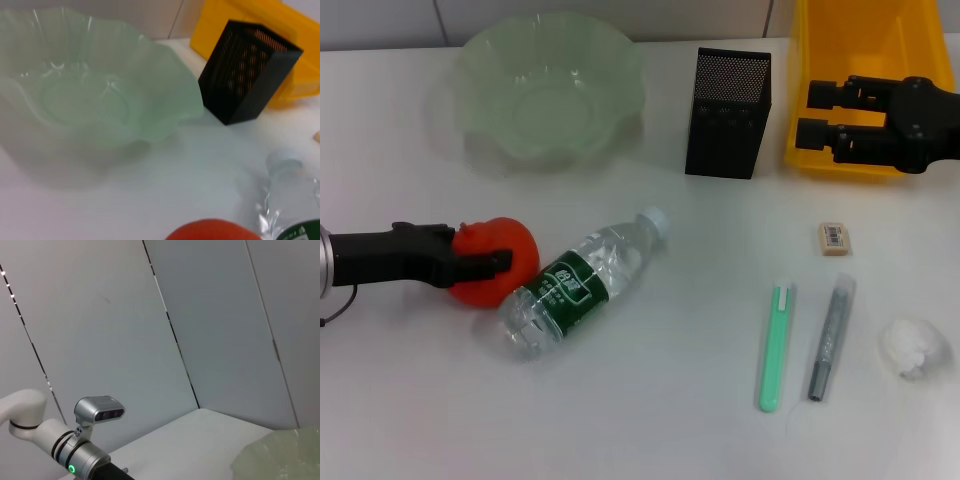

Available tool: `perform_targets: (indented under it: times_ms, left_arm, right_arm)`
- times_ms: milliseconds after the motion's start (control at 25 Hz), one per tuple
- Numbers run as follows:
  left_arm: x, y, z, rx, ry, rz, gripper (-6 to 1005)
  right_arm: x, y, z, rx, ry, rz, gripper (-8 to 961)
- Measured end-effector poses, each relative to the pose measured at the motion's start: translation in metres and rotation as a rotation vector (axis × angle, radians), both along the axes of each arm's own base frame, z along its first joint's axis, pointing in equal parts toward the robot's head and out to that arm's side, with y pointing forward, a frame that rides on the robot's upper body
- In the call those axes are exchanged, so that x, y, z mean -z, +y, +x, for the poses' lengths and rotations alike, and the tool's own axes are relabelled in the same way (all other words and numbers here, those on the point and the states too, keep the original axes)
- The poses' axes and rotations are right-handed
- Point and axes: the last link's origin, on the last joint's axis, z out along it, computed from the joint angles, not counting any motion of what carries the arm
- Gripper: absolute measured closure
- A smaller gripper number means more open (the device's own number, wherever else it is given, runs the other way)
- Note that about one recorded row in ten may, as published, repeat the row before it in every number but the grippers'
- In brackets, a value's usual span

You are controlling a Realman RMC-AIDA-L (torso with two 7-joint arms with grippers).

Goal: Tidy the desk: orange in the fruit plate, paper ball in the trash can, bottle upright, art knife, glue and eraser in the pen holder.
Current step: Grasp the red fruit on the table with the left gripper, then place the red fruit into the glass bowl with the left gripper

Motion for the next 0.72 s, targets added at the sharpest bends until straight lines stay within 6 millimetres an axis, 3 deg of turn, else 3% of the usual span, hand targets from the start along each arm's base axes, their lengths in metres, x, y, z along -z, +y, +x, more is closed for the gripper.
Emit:
perform_targets:
  times_ms: [320,520,720]
  left_arm:
    - [-0.002,0.000,-0.001,-0.001,0.010,-0.003,384]
    - [-0.006,0.002,-0.001,0.000,-0.008,0.029,551]
    - [-0.008,0.006,0.006,0.046,-0.055,0.083,588]
  right_arm:
    - [0.000,-0.004,0.006,0.017,0.002,0.003,217]
    - [-0.003,-0.006,0.010,0.036,0.012,0.015,218]
    - [-0.007,-0.006,0.018,0.082,0.058,0.041,218]
